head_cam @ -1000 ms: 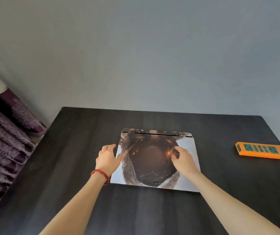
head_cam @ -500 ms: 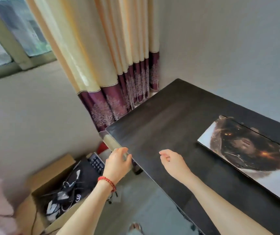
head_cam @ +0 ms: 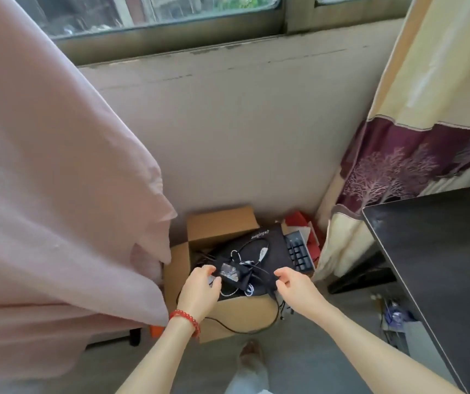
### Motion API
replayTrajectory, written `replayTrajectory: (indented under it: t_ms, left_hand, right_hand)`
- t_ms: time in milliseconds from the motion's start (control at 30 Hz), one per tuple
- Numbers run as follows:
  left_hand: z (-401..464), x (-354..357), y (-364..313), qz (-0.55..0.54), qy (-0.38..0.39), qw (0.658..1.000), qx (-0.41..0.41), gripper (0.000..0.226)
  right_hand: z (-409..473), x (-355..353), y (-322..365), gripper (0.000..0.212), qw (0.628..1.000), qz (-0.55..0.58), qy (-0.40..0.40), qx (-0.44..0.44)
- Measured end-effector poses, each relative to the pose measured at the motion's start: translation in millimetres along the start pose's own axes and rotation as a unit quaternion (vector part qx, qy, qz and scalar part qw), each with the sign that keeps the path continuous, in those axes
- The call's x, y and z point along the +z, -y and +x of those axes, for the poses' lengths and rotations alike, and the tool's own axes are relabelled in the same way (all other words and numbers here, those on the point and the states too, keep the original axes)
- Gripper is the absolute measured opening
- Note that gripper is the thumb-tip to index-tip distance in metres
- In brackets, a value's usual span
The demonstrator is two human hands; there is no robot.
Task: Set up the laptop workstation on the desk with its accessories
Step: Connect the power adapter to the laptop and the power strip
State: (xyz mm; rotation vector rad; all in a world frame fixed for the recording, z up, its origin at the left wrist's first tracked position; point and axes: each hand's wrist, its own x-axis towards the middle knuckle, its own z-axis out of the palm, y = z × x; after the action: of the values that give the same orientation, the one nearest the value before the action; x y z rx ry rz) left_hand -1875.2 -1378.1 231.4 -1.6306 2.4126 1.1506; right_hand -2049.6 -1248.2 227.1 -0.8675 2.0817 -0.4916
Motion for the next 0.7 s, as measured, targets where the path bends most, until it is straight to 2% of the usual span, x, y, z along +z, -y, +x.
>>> replayTrajectory:
  t_ms: [133,233,400,467,533,600,700]
  left_hand:
    - [35.2,13.9,27.5,0.008,0.047,0.998,-0.036,0.035]
    - [65.3,36.4,45.7,-0.005,0.070,0.996,-0.054,0.039]
    - [105.3,82.1,73.4,-0.022,0.060,0.996,-0.069,0.041]
    - [118.5,102.0,87.1,-0.005,0.044,0.997,-0.066,0.042]
    - [125.8,113.8,95.1,0.019,0.030,0.998,-0.060,0.044]
    - [131.8,124.0,101.5,0.037,0.028,0.997,-0.056,0.046]
    - [136.8,129.4,104.5,0.058,0.034,0.997,-0.045,0.050]
  right_hand:
    - [51.6,33.9,-1.3,0.044,0.996,-0.087,0.023,0.007]
    - [92.3,57.1,-16.1,0.051,0.979,-0.203,0.019,-0.023]
    - [163.9,98.4,-51.1,0.072,0.897,-0.422,0.065,-0.111]
    - [192.4,120.7,-68.1,0.077,0.866,-0.476,0.059,-0.139]
    - [208.6,136.4,-78.0,0.075,0.857,-0.492,0.030,-0.148]
    - [221.9,145.5,-83.3,0.063,0.854,-0.489,-0.013,-0.180]
    - [227.5,146.3,-83.3,0.050,0.858,-0.471,-0.021,-0.204]
